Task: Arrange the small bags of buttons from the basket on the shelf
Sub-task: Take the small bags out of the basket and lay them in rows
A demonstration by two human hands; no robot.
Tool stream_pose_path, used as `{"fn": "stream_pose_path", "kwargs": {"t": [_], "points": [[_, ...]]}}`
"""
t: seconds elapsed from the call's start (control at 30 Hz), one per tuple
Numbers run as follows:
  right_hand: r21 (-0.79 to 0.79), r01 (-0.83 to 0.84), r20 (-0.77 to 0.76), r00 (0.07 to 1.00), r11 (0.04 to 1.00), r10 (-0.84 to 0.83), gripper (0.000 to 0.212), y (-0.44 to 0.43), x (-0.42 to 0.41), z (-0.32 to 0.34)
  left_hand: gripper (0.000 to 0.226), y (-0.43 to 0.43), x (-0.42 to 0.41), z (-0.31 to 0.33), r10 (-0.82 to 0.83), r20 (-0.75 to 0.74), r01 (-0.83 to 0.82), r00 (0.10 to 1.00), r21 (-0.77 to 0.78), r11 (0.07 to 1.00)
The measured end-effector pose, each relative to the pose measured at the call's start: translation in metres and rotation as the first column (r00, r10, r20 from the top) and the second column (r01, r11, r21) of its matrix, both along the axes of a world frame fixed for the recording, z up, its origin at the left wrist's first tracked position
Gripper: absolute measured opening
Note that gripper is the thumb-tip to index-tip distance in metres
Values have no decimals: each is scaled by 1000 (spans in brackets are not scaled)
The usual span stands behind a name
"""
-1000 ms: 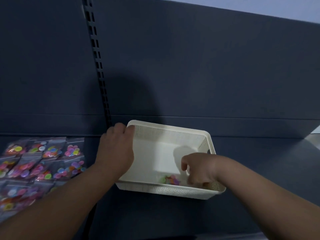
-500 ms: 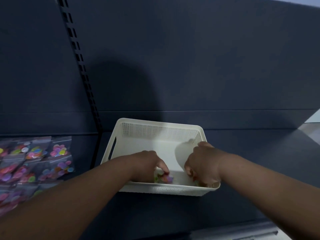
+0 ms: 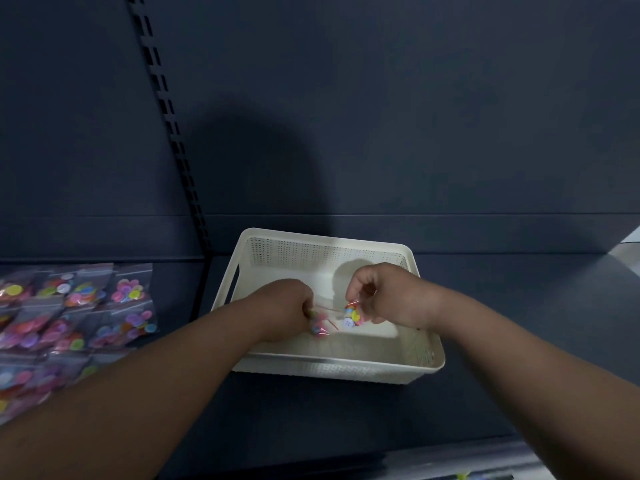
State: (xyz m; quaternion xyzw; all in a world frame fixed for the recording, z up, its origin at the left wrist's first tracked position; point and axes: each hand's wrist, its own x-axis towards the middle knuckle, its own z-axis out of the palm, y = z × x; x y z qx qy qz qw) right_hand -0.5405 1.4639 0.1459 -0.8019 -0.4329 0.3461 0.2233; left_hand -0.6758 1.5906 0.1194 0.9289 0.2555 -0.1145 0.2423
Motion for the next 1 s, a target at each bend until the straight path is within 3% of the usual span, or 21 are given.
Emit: {"fn": "stream_pose_path", "kwargs": {"t": [0.1, 0.17, 0.27, 0.37, 0.5, 0.6, 0.7, 0.8, 0.9, 1.0], "points": [[41, 134, -192, 974, 990, -124, 26, 2, -5, -1, 23, -3, -2, 7, 224, 83, -190, 971, -300, 935], [81, 241, -317, 926, 967, -204, 26, 5, -9, 2, 22, -2, -5, 13, 388, 154, -261, 909, -517, 816], [127, 403, -507, 812, 906, -290, 27, 10, -15, 10, 27, -4, -8, 28, 561, 229, -226, 796, -746, 626], [98, 527, -715, 627, 844, -309, 22, 15, -21, 19, 35, -7, -14, 43, 662, 280, -149, 695, -845, 514], [-31, 533, -859, 418, 846, -295, 29, 24, -37, 31, 26, -8, -33, 60, 714, 419, -105, 561, -819, 564], [-16, 456, -867, 437, 890, -240, 25, 32, -61, 41, 38, -7, -55, 68, 705, 512, -91, 490, -775, 626], [64, 383, -842, 516, 922, -156, 3, 41, -90, 50, 36, -6, -82, 76, 685, 559, -113, 468, -731, 673], [150, 381, -785, 606, 912, -124, 18, 54, -115, 57, 18, 3, -115, 83, 776, 498, -95, 388, -815, 571], [213, 373, -719, 685, 903, -114, 21, 68, -145, 62, 22, 18, -155, 84, 875, 377, -144, 305, -889, 434], [271, 334, -673, 737, 903, -70, 20, 86, -187, 64, 24, 27, -201, 82, 873, 324, -209, 364, -885, 416]]}}
